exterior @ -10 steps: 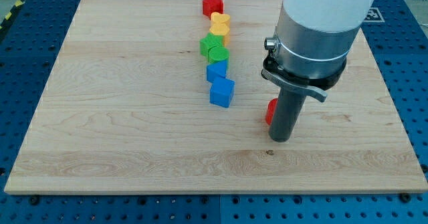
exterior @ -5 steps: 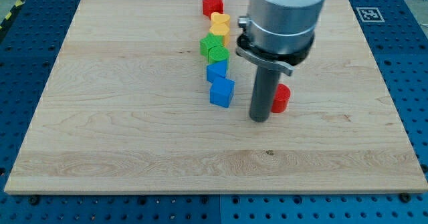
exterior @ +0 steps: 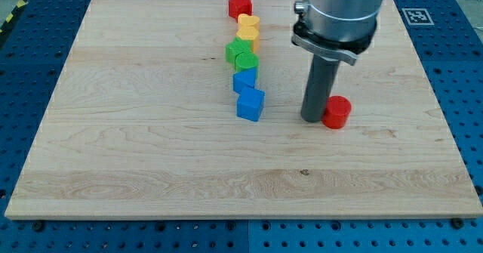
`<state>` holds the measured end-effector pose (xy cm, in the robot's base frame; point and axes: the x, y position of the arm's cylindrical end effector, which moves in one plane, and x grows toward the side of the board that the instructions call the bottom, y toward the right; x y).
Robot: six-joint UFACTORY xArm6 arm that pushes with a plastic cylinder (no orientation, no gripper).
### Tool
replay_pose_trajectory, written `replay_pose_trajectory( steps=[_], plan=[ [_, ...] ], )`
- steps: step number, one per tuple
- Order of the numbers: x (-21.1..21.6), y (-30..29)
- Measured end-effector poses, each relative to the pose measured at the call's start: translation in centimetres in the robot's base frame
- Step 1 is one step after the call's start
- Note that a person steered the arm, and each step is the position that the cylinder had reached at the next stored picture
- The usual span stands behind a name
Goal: Move the red circle slightly right
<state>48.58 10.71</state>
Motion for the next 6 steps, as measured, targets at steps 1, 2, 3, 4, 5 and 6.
replay_pose_trajectory(
  steps=[1,2,3,4,5,6],
  plan=[
    [1.0,2.2],
    [1.5,4.6],
    [1.8,6.9],
    [2.7,8.7],
    [3.3,10.2],
    [3.3,10.3]
  ],
)
